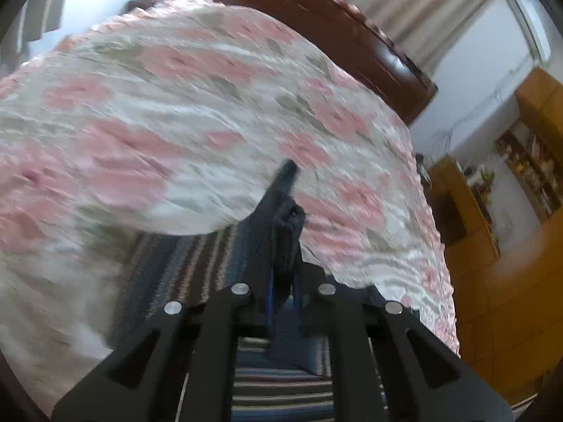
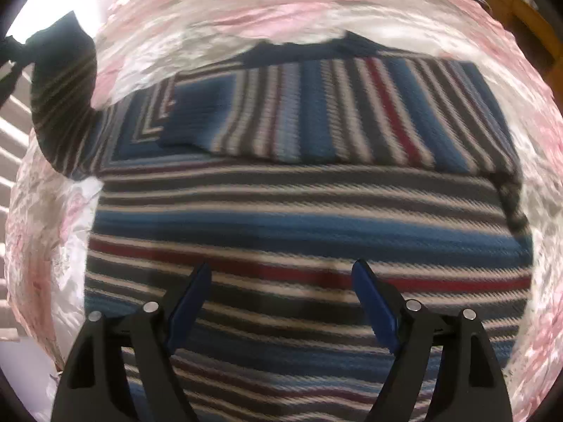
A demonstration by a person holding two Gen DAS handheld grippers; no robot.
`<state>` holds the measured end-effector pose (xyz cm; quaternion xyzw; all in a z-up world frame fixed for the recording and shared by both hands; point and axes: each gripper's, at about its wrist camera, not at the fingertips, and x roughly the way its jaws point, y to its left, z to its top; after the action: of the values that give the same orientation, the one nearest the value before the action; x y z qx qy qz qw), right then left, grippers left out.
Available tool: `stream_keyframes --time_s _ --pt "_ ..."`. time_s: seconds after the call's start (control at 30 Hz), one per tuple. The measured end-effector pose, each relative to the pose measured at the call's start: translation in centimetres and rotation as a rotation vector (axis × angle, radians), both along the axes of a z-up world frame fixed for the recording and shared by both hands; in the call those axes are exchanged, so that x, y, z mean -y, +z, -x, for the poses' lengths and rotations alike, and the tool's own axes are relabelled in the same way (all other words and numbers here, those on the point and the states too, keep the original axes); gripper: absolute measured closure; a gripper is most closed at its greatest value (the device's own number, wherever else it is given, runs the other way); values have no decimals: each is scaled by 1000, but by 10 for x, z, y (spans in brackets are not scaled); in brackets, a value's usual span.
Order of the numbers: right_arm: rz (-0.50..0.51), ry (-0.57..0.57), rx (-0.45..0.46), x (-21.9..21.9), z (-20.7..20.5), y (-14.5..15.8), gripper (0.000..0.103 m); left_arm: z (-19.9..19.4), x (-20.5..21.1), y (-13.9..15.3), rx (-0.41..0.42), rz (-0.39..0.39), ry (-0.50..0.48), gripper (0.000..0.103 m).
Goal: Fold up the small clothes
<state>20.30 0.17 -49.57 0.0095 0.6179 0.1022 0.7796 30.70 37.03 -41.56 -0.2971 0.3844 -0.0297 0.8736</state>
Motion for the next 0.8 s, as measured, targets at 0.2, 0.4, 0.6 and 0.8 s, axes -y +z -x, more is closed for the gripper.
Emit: stream_keyframes --time_s 0.2,0.4,0.6,0.8 --pt "-16 -38 -6 44 4 1 19 -21 97 -60 -92 -61 -92 97" --pt "-68 -43 -16 72 -4 -2 19 -18 165 -136 -227 -99 -167 97" --pt "-396 -74 -80 83 -52 5 18 -9 185 -161 -281 -127 -233 36" --pt "-804 -156 -241 54 -136 -29 22 42 152 -132 -248 -37 -222 12"
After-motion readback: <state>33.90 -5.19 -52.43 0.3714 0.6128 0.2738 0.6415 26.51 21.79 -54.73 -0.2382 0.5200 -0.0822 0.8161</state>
